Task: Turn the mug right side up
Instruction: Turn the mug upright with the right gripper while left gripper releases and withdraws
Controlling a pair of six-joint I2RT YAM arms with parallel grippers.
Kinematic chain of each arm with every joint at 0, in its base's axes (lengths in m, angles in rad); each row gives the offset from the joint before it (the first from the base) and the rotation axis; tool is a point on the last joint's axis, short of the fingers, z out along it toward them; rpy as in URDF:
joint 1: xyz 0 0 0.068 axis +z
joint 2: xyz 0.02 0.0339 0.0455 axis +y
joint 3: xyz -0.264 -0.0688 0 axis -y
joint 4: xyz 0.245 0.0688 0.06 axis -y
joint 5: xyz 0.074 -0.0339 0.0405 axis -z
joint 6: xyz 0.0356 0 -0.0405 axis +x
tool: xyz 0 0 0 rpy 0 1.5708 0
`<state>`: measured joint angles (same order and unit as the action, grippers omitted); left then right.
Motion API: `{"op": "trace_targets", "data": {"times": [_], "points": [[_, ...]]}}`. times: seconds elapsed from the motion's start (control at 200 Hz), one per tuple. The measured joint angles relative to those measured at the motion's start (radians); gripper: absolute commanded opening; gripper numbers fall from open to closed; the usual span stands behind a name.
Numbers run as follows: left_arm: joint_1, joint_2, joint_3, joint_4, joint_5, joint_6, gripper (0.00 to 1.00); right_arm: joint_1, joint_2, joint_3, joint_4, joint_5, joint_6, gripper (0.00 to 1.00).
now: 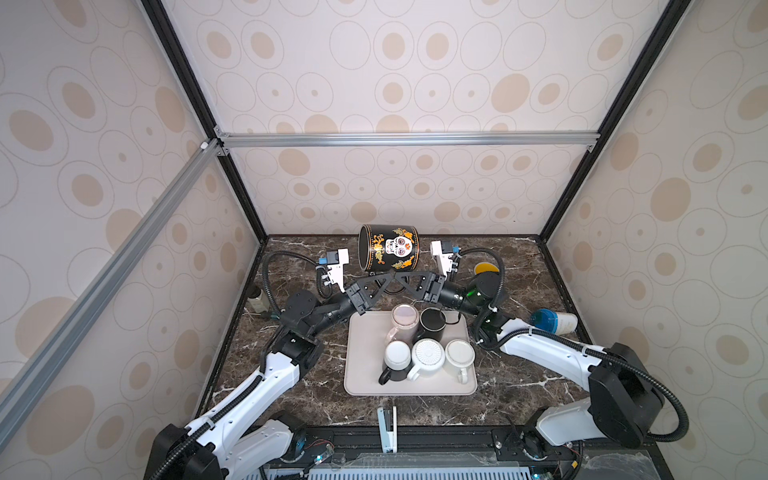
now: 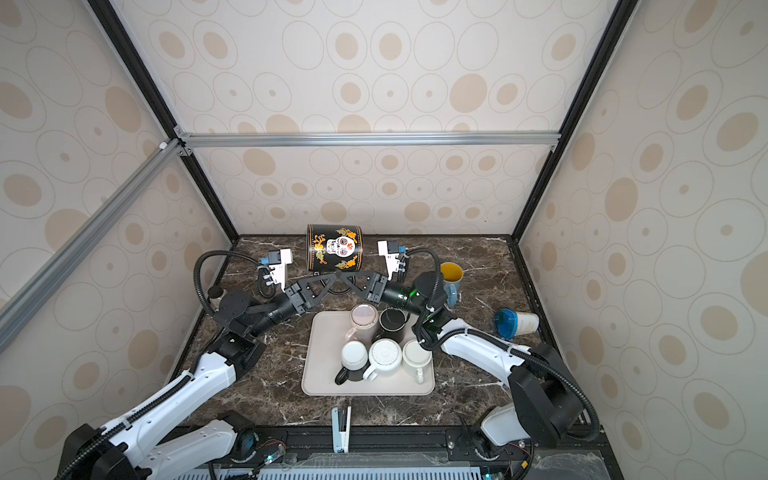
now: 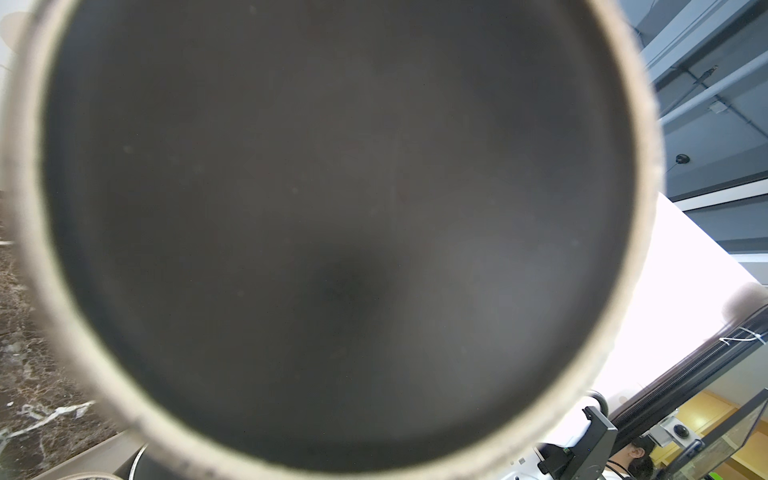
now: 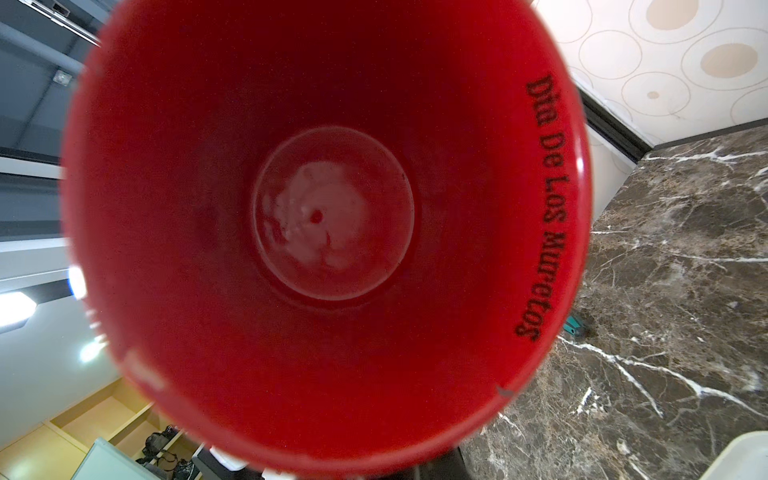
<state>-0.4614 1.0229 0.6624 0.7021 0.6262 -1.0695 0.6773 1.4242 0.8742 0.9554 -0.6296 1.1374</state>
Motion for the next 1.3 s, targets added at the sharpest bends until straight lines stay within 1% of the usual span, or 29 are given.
{"op": "trace_targets", "data": {"times": [0.2, 0.225, 0.255, 0.28, 0.32, 0.34, 0.36, 0.375, 0.42, 0.53, 0.67, 0.79, 0.99, 1.105, 1.3], "points": [[0.003, 0.008, 0.0, 0.02, 0.006, -0.005, 0.0, 0.002, 0.0, 0.003, 0.014, 0.0, 0.0, 0.0], [0.003, 0.008, 0.0, 0.017, 0.006, -0.003, 0.11, 0.002, -0.001, 0.003, 0.01, 0.002, -0.004, 0.0], [0.003, 0.008, 0.0, 0.01, 0.005, 0.0, 0.34, 0.003, -0.004, 0.003, -0.001, 0.005, -0.013, 0.0], [0.004, 0.008, 0.0, 0.0, 0.005, 0.003, 0.48, 0.004, -0.01, 0.003, -0.018, 0.008, -0.024, 0.0], [0.006, 0.008, 0.001, -0.019, -0.009, 0.035, 0.6, 0.008, -0.031, 0.005, -0.071, 0.009, -0.042, 0.0], [0.009, 0.009, 0.003, -0.037, -0.013, 0.048, 0.69, 0.013, -0.044, 0.009, -0.108, 0.018, -0.051, 0.0], [0.011, 0.012, 0.003, -0.048, -0.014, 0.058, 0.83, 0.016, -0.054, 0.011, -0.135, 0.029, -0.061, 0.0], [0.012, 0.018, 0.003, -0.065, -0.015, 0.068, 0.9, 0.02, -0.07, 0.016, -0.171, 0.038, -0.073, 0.0], [0.015, 0.029, 0.002, -0.104, -0.023, 0.089, 0.99, 0.023, -0.1, 0.024, -0.245, 0.055, -0.105, 0.0], [0.018, 0.034, 0.002, -0.167, -0.034, 0.129, 1.0, 0.035, -0.154, 0.025, -0.356, 0.103, -0.173, 0.0], [0.022, 0.034, 0.002, -0.23, -0.053, 0.173, 1.0, 0.043, -0.166, 0.03, -0.448, 0.159, -0.238, 0.0], [0.031, 0.034, 0.002, -0.304, -0.083, 0.223, 1.0, 0.045, -0.174, 0.035, -0.542, 0.233, -0.307, 0.0], [0.041, 0.031, 0.04, -0.43, -0.119, 0.327, 1.0, 0.05, -0.177, 0.095, -0.77, 0.365, -0.438, 0.0], [0.043, 0.023, 0.088, -0.495, -0.141, 0.39, 1.0, 0.052, -0.159, 0.163, -0.912, 0.465, -0.51, 0.0], [0.045, 0.011, 0.159, -0.631, -0.248, 0.511, 1.0, 0.05, -0.053, 0.357, -1.194, 0.713, -0.644, 0.0]]}}
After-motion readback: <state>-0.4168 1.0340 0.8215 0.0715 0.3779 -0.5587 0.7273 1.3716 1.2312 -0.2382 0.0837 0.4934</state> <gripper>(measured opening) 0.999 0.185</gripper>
